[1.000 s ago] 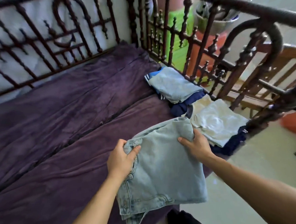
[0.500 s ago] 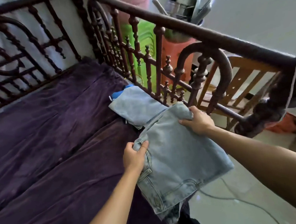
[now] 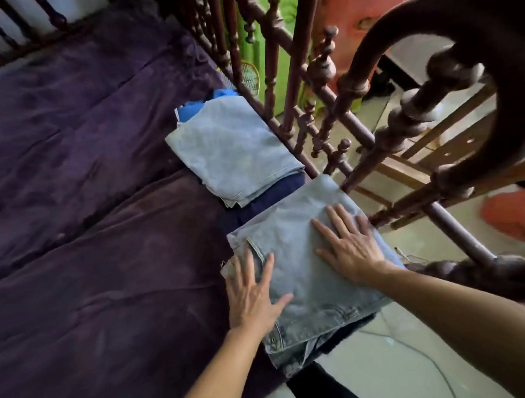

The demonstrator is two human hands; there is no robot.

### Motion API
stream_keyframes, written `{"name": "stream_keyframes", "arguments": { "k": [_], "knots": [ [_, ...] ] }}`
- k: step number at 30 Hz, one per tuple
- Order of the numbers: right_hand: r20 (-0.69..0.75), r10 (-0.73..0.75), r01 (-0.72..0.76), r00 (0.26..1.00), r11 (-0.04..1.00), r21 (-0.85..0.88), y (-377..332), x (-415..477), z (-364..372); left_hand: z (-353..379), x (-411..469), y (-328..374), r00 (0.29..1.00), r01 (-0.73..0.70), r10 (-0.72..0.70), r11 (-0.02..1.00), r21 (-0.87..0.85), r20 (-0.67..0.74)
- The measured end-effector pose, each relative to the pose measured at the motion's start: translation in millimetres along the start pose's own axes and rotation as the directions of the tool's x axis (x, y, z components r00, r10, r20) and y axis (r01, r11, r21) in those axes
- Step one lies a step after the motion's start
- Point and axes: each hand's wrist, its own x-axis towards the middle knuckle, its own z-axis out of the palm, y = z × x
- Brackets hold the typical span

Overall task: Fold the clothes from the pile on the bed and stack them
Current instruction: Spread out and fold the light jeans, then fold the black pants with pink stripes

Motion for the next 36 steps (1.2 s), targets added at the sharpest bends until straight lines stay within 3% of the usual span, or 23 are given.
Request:
{"name": "stream_keyframes", "arguments": {
  "k": [7,11,15,18,23,28,32,36],
  "knots": [
    [0.055,0.015,-0.015,0.998,1.000,0.000,1,15,46,28,23,-11,0.992,0.027,-0.023,0.999,-0.025,0.128],
    [0.133,0.028,-0.024,0.991,0.999,-0.034,-1,16,35,12,18,-12,0.985,0.003,0.004,0.999,-0.041,0.170],
    [0.178,0.066,-0.048,0.982,0.993,-0.103,-25,12,4,-11,-19,-26,0.995,0.058,-0.048,0.991,-0.118,0.086],
    [0.157,-0.001,0.017,0.988,0.995,-0.099,-60,1,-26,-21,-68,-52,0.990,0.126,-0.116,0.984,-0.124,0.082],
    [0.134,-0.143,0.146,0.981,0.989,-0.014,-165,-28,-63,-30,-167,-121,0.966,0.256,-0.255,0.950,-0.176,0.031],
    [0.006,-0.330,0.329,0.944,0.944,0.029,-300,-67,-89,-33,-284,-202,0.917,0.375,-0.394,0.904,-0.207,-0.058],
    [-0.026,-0.479,0.480,0.877,0.876,0.055,-418,-98,-107,-34,-386,-274,0.839,0.484,-0.525,0.840,-0.245,-0.143],
    [-0.035,-0.625,0.626,0.780,0.779,0.023,-530,-129,-126,-32,-483,-339,0.711,0.596,-0.675,0.727,-0.341,-0.198]
  ]
}}
